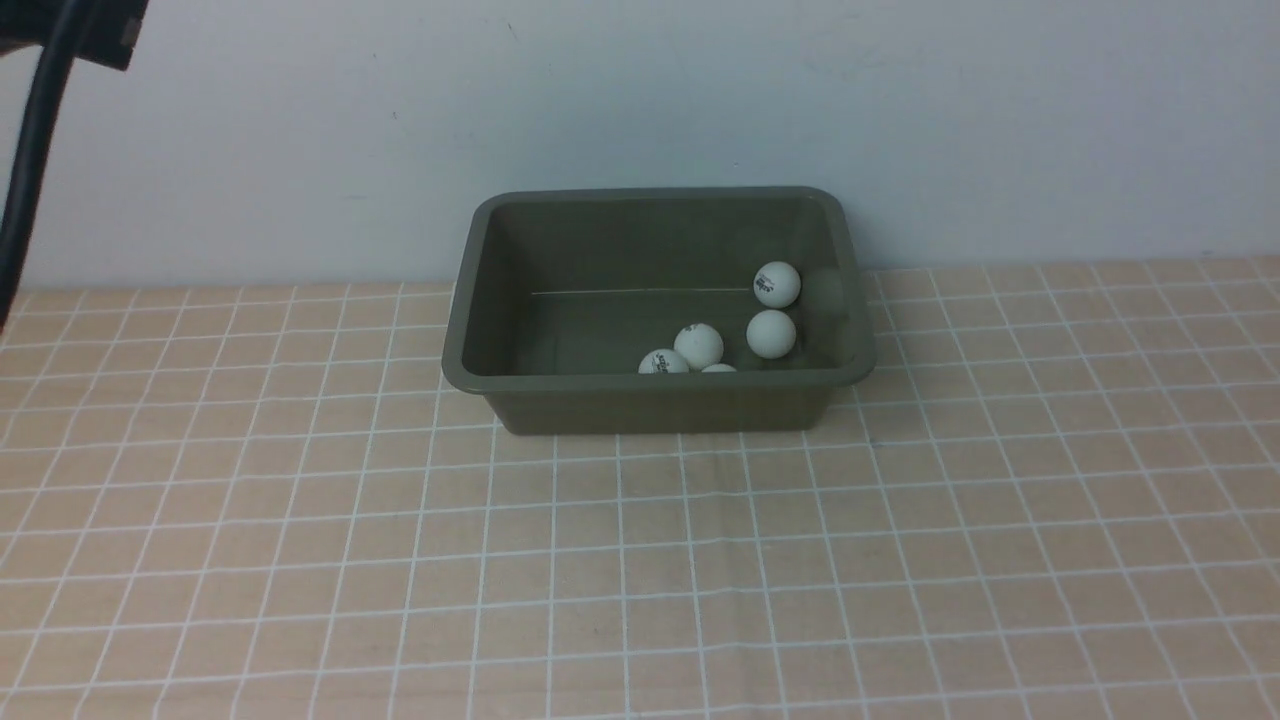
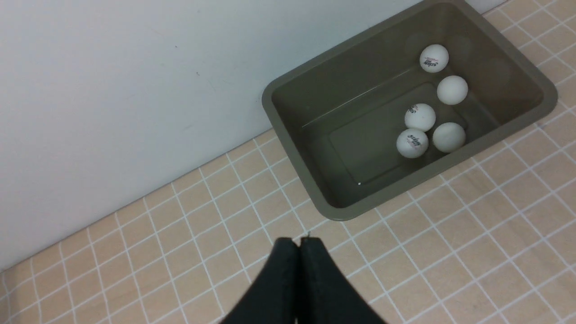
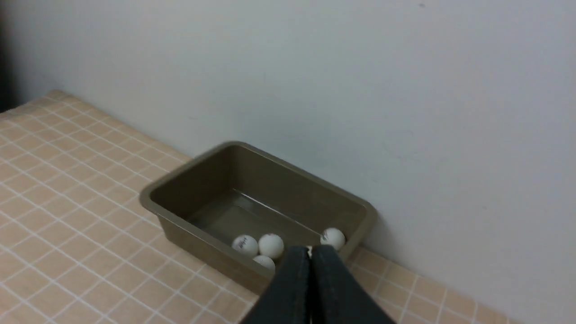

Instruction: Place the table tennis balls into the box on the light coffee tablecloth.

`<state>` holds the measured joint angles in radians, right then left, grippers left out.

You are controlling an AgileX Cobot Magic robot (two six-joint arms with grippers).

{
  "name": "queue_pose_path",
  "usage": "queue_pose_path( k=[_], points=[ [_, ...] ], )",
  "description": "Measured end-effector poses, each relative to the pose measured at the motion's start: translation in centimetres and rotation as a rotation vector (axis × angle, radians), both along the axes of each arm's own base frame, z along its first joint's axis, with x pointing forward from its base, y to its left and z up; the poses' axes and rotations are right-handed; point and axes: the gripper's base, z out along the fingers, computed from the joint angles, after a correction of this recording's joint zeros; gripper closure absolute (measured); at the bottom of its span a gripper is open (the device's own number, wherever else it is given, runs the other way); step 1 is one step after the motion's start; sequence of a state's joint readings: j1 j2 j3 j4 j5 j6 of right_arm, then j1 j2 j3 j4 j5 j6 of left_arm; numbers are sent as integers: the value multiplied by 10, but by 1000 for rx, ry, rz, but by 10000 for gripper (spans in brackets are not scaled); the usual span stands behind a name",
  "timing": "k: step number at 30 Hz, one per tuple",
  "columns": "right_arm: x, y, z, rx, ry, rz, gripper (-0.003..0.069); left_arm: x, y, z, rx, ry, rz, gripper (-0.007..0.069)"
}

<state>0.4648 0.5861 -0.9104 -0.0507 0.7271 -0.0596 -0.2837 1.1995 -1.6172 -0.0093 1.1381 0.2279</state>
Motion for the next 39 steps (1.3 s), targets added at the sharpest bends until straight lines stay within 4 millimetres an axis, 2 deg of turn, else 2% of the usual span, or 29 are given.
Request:
queue_pose_path(
  k=[2,3,4,7,11,14,19,23,31,39],
  points=[
    [0,-5,-21,11,47,-58,675,0,-1,0,-12,4,-7,693],
    [0,-5,-23,14,54,-64,675,0,-1,0,-14,4,-8,693],
    [1,-9,-37,34,97,-120,675,-1,-2,0,-23,7,-13,693],
    [4,-14,-51,59,135,-202,675,-1,-3,0,-31,9,-18,693],
    [10,-20,-59,49,99,-279,675,-1,-3,0,-33,10,-19,693],
    [13,-21,-58,78,49,-302,675,-1,-3,0,-31,9,-20,693],
    [14,-15,-48,130,-55,-234,675,-1,-3,0,-31,9,-21,693],
    [13,-10,-40,54,-167,-158,675,2,-4,-8,-23,24,-26,693],
    [7,-10,-42,9,-160,-129,675,9,-7,-34,15,92,-43,693],
    [-2,-3,-45,47,-140,-16,675,14,-8,-33,7,37,-47,693]
  ],
)
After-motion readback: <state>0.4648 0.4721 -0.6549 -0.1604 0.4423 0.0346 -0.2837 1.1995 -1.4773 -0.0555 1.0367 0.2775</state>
